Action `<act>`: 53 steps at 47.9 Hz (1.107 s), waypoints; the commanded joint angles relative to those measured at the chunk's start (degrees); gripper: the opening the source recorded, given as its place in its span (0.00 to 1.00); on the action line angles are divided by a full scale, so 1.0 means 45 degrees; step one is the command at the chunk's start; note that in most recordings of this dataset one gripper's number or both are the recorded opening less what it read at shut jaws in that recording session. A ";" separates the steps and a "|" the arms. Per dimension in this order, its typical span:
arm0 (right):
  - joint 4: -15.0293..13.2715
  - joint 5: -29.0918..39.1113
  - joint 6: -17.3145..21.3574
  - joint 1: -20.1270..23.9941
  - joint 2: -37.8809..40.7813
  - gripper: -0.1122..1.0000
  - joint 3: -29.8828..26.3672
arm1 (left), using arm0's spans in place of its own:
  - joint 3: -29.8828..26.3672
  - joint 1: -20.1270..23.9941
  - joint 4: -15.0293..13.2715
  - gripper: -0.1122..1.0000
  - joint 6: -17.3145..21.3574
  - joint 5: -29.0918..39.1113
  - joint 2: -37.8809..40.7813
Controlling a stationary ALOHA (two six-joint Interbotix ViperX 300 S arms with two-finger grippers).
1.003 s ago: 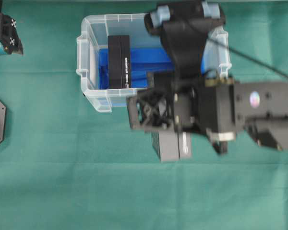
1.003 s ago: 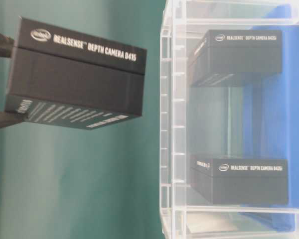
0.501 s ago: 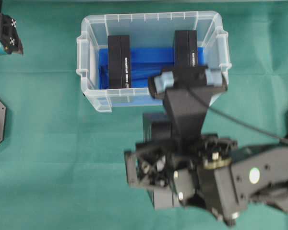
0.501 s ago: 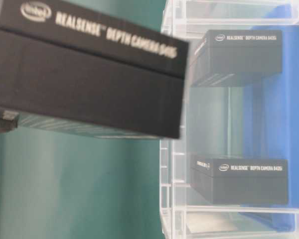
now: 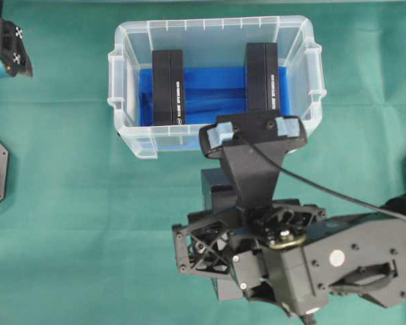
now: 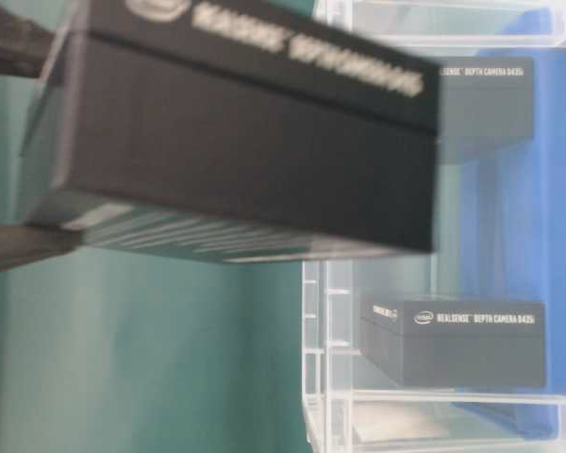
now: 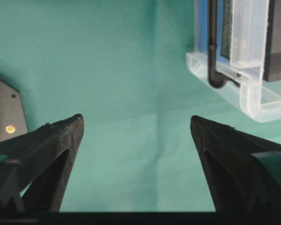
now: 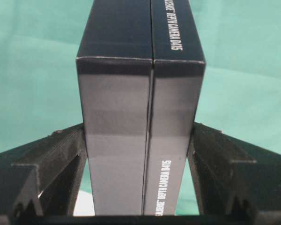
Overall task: Take out the box from the case.
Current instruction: 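Carry the box in front of the bin and lower it onto the cloth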
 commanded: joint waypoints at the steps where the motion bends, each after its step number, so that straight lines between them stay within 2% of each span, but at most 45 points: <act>1: 0.0098 -0.0273 0.0000 -0.0039 -0.0273 0.72 0.0059 | -0.0117 -0.0020 0.0039 0.96 0.0020 -0.0020 -0.0059; 20: 0.0879 -0.2500 0.0137 -0.0312 -0.0273 0.72 0.2207 | -0.0078 -0.0020 0.0039 0.96 0.0039 0.0000 -0.0059; 30: 0.1367 -0.4277 0.0195 -0.0586 -0.0273 0.72 0.3984 | 0.0039 -0.0020 0.0039 0.96 0.0039 0.0000 -0.0059; 38: 0.1426 -0.5469 0.0215 -0.0820 -0.0254 0.72 0.5215 | 0.0039 -0.0020 0.0039 0.96 0.0039 0.0000 -0.0039; 45: 0.1465 -0.6484 0.0215 -0.0996 -0.0215 0.72 0.5957 | 0.0059 -0.0020 0.0039 0.96 0.0039 0.0000 -0.0020; 53: 0.1836 -0.7461 0.0176 -0.1133 0.0000 0.72 0.6445 | 0.0078 -0.0020 0.0039 0.96 0.0020 0.0000 -0.0039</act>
